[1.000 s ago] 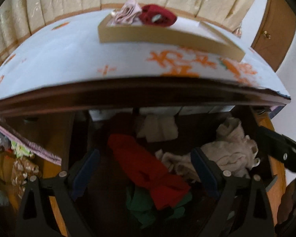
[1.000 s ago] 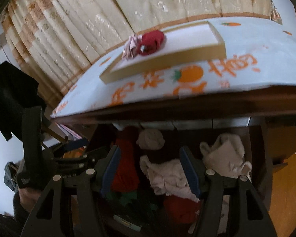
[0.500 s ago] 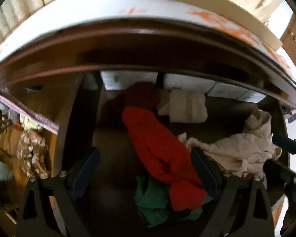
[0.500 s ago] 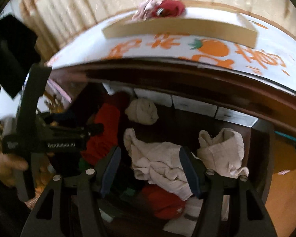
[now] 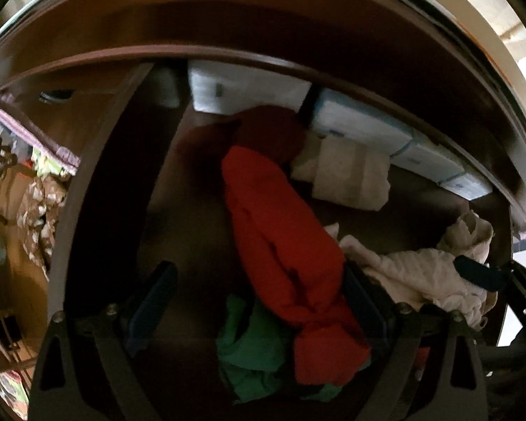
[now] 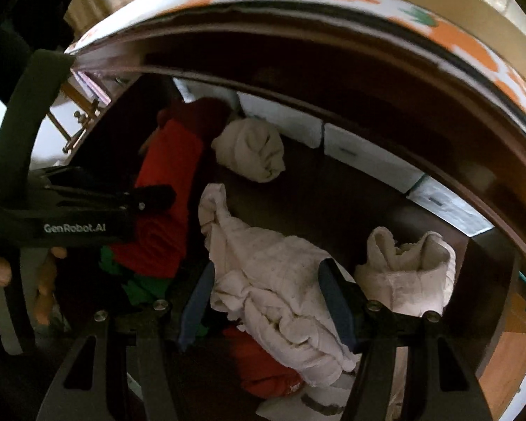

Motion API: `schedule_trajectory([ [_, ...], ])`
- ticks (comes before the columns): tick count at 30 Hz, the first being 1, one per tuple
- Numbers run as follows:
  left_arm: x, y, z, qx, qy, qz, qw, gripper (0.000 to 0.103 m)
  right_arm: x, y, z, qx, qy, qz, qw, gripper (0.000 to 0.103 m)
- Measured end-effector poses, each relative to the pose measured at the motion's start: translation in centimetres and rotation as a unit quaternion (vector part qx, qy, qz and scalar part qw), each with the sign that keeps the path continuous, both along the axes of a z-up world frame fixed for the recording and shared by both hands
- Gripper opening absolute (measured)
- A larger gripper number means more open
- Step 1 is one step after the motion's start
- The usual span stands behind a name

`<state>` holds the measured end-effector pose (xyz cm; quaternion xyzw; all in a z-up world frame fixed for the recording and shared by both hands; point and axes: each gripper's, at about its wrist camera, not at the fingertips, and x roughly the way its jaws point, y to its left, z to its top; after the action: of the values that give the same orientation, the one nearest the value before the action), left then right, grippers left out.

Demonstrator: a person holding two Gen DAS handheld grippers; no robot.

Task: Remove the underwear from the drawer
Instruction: 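Lower both open tools into the drawer, left over red cloth, right over pale cloth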

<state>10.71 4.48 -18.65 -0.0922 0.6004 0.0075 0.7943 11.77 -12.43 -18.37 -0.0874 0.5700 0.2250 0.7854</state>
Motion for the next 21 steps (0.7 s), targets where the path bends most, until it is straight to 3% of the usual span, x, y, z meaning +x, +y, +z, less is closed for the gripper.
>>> schedule_trajectory([
  [11,-0.6,1.4,0.5,-0.015,0.017,0.044,0.9988,0.095,0.8,-0.1,-1.5,-0.028,0.019,0.024,0.999,0.064],
  [17,-0.5,0.6,-0.1,-0.027,0.04,0.056,0.9973,0.095,0.6,1.7,-2.7,-0.075,0.022,0.075,0.994,0.07],
  [21,-0.8,1.1,2.0,-0.037,0.01,0.062,0.9974,0.095,0.4,2.5,-3.7,-0.105,0.019,0.103,0.989,0.075],
])
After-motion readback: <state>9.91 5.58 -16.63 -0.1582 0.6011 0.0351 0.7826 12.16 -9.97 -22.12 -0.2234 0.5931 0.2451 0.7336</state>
